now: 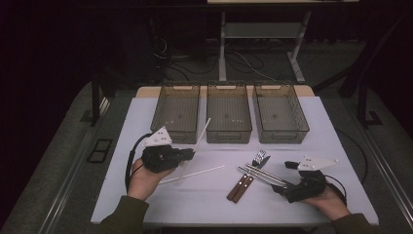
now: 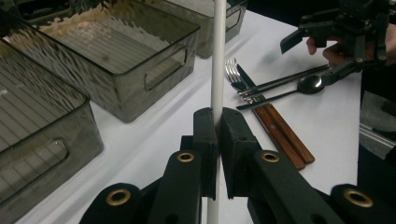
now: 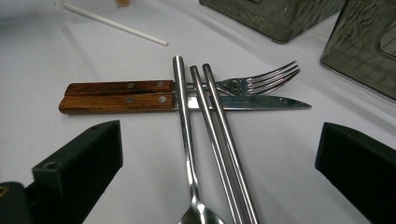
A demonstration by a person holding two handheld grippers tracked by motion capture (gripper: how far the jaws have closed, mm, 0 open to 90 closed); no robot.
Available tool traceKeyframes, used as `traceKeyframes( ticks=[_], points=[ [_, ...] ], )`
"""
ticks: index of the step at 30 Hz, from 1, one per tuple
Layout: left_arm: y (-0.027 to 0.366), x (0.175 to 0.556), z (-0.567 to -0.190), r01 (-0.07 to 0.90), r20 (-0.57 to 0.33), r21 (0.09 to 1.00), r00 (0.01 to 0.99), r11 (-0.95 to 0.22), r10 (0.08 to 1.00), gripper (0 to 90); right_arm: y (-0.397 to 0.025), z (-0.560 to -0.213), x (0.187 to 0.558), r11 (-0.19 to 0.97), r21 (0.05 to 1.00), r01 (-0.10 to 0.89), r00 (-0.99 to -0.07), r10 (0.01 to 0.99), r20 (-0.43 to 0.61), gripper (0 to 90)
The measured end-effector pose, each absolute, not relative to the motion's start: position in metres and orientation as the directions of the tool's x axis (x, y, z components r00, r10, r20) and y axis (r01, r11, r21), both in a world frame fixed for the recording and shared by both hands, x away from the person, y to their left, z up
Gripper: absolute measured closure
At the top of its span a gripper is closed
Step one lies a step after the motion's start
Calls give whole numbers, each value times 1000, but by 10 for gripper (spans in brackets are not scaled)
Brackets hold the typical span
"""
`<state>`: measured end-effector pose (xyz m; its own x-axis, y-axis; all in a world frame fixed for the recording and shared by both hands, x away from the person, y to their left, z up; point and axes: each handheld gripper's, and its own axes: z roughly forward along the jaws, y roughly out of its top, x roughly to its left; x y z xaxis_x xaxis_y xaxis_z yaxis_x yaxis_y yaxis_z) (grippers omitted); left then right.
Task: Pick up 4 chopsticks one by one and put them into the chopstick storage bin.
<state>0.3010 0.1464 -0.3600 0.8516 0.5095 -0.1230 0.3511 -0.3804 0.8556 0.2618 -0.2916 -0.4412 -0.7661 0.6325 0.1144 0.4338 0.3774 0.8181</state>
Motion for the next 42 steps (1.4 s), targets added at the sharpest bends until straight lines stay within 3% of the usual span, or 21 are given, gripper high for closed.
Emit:
traceKeyframes(
  ticks=[21,42],
  points=[
    [149,353,-345,345,-102,880,809,-326,579,845,-293,-441,262,372,819,437,-763,635,119,6],
    [160,420,-293,369,-54,882,696,-292,716,846,-293,-441,261,369,821,437,-764,633,122,6]
  ],
)
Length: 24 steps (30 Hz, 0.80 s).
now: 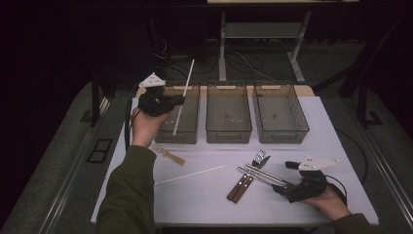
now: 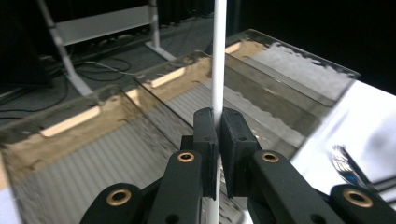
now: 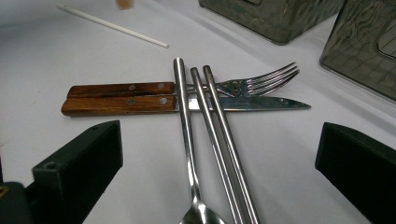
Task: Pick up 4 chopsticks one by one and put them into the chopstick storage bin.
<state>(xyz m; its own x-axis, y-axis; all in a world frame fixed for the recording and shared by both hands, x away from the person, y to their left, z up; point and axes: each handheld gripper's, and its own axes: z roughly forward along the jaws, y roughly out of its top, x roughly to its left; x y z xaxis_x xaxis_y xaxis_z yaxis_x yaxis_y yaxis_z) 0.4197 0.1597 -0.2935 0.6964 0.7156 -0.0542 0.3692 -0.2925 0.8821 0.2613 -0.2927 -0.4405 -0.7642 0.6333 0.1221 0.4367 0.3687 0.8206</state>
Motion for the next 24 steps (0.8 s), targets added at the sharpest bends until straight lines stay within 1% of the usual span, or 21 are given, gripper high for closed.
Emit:
traceKeyframes(
  ticks=[5,8,10,17,24],
  points=[
    [163,433,-284,375,-40,882,663,-285,748,846,-292,-441,261,373,819,436,-766,632,120,6],
    [163,441,-284,377,-6,874,638,-306,770,846,-293,-441,261,370,820,437,-765,633,122,6],
    [165,445,-287,383,-2,873,618,-300,786,846,-293,-441,261,370,820,437,-765,633,122,6],
    [172,454,-305,428,15,851,561,-305,828,846,-293,-441,261,367,821,438,-764,634,124,6],
    [183,459,-331,509,10,795,534,-331,845,845,-292,-441,261,372,819,436,-767,630,122,6]
  ],
)
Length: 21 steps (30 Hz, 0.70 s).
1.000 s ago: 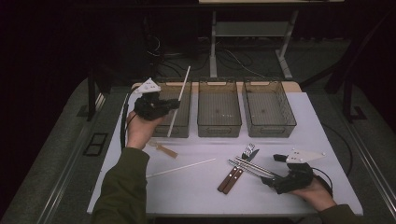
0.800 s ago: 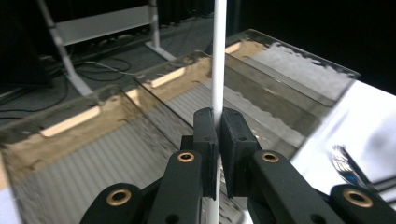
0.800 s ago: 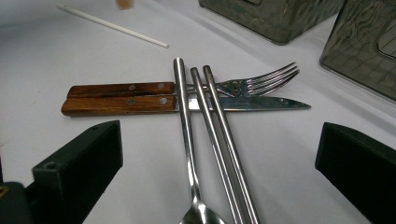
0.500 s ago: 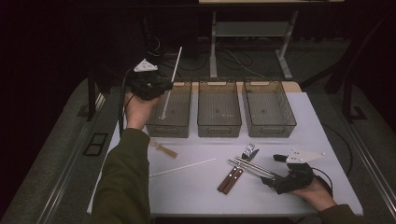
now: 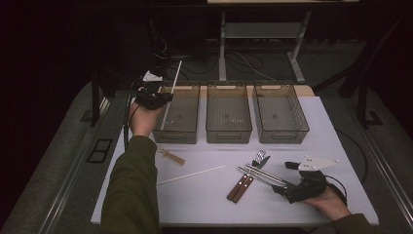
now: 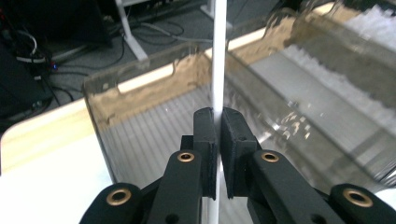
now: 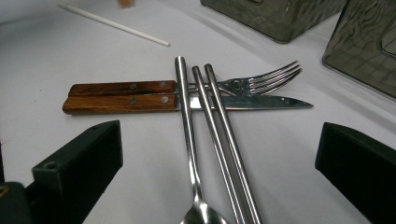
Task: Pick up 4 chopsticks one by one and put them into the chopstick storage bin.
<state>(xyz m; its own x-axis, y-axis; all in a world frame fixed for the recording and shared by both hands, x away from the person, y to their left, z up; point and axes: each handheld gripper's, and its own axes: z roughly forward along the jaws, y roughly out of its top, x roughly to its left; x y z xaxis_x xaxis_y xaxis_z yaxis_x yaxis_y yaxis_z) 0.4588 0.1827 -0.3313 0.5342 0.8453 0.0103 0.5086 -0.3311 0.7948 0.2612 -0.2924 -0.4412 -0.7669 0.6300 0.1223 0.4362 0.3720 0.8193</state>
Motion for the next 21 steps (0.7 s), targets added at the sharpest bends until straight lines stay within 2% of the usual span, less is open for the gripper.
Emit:
traceKeyframes(
  ticks=[8,21],
  points=[
    [194,462,-348,554,-11,766,518,-326,855,845,-293,-442,262,372,817,442,-762,636,123,6],
    [189,465,-366,588,-7,728,521,-353,853,842,-293,-442,262,371,817,441,-763,635,123,6]
  ],
)
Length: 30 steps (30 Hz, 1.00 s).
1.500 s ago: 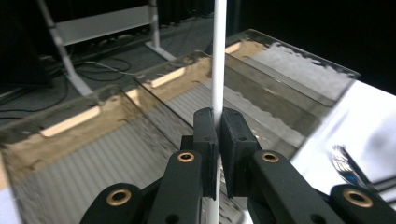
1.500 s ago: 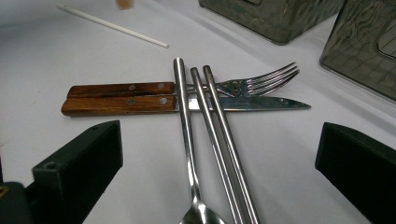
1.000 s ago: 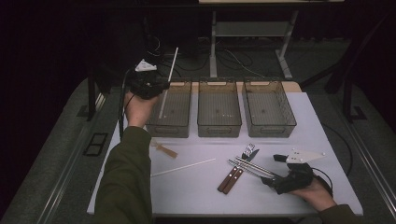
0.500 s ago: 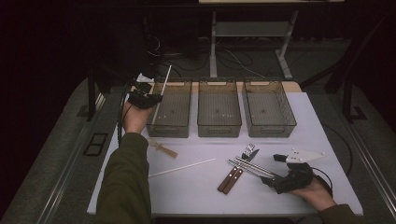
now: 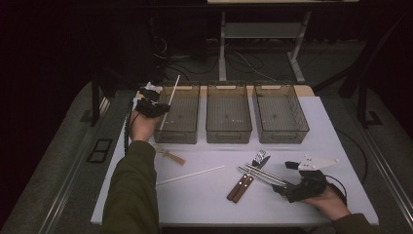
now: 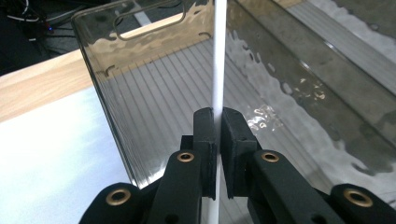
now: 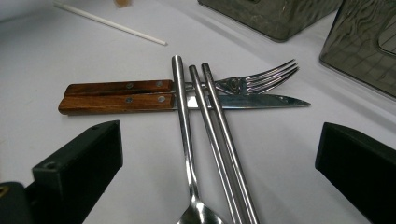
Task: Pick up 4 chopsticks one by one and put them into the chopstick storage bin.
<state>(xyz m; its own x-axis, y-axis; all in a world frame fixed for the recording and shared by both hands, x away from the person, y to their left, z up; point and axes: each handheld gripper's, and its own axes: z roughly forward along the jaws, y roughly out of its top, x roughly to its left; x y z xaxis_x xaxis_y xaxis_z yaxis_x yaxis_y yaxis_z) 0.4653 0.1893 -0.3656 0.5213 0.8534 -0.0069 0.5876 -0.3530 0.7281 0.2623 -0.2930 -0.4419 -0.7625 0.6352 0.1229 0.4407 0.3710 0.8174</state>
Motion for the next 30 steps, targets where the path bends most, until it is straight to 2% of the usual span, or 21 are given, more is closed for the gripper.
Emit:
traceKeyframes(
  ticks=[2,3,4,7,10,16,23,30],
  points=[
    [188,466,-367,579,3,732,523,-358,852,829,-293,-442,262,370,818,441,-763,635,124,6],
    [187,466,-368,576,8,738,515,-353,857,771,-293,-442,262,370,818,441,-763,635,124,6],
    [186,466,-367,572,8,741,515,-351,857,662,-293,-442,262,370,818,440,-763,635,123,6],
    [184,465,-366,555,13,751,528,-357,849,539,-293,-442,262,370,818,441,-763,635,124,6],
    [182,465,-365,548,6,756,541,-358,841,488,-293,-442,262,371,817,441,-763,634,124,6],
    [179,460,-363,543,-53,768,583,-340,811,423,-293,-442,262,370,817,441,-762,635,124,6],
    [173,442,-360,499,-97,803,649,-326,754,392,-293,-442,262,370,818,441,-762,635,123,6],
    [165,416,-363,445,-90,824,713,-350,696,371,-292,-442,261,374,816,440,-763,635,120,6]
  ],
)
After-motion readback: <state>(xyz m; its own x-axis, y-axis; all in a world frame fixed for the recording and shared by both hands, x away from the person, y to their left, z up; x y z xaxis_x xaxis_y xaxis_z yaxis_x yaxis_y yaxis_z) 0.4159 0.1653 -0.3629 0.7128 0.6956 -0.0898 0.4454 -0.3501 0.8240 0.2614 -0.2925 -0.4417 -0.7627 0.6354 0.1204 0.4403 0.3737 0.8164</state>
